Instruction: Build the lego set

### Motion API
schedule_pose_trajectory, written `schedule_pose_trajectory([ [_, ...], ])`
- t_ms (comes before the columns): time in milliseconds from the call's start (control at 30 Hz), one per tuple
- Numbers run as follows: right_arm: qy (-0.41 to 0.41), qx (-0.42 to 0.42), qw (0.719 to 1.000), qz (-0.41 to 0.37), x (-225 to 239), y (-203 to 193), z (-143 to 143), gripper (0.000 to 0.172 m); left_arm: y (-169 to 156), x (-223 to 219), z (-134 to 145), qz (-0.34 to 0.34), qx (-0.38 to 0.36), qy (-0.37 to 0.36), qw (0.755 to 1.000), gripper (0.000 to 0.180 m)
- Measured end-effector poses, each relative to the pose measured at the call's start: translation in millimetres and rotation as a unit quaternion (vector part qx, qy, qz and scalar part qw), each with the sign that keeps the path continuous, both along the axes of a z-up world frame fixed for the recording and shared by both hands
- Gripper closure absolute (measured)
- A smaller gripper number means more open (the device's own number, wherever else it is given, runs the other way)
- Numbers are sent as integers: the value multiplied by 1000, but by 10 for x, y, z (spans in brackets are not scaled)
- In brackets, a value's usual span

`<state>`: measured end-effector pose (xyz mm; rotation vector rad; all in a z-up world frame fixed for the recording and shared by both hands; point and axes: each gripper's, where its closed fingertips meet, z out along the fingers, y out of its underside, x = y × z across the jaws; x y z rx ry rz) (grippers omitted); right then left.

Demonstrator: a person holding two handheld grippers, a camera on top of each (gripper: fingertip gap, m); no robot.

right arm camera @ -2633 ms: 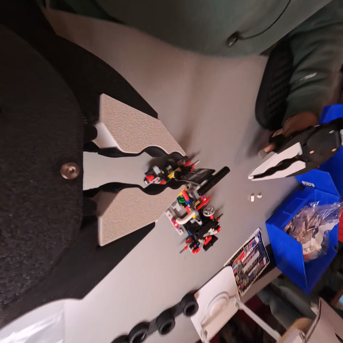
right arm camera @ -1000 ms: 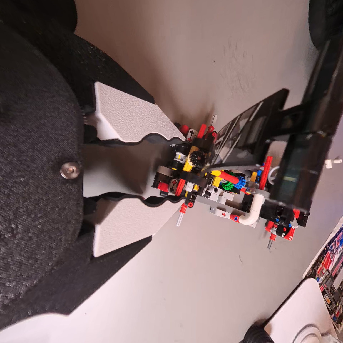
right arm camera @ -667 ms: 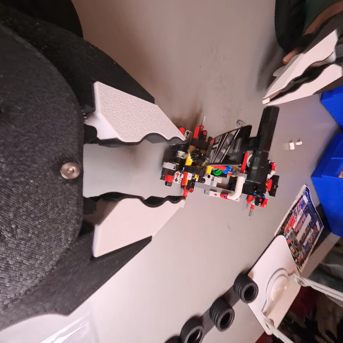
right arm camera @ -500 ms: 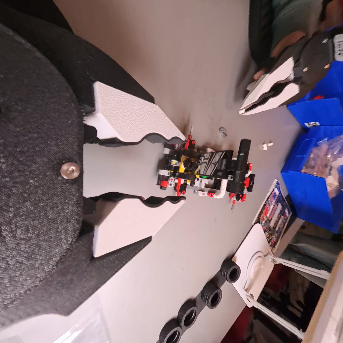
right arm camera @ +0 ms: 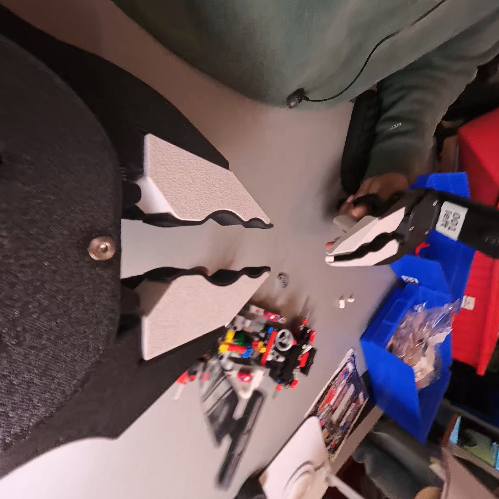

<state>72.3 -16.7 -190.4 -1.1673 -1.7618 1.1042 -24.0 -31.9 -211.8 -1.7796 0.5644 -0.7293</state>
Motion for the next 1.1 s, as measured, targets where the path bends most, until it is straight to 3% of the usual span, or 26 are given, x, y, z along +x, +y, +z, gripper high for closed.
schedule_pose_trajectory([
  [200,108,63,992,-35,-528,-83,236,145,13,333,273,-46,-47,-181,981,176],
  [333,143,109,983,-46,-711,-49,329,145,115,329,407,-51,-110,-325,938,177],
  [400,151,97,983,-47,-727,-57,300,148,118,311,391,-55,-134,-361,921,177],
  [600,136,71,988,-32,-715,-168,42,154,83,311,311,-71,-179,-403,895,177],
  [1100,142,83,986,-32,-706,-190,33,164,27,399,254,-91,-202,-407,886,177],
])
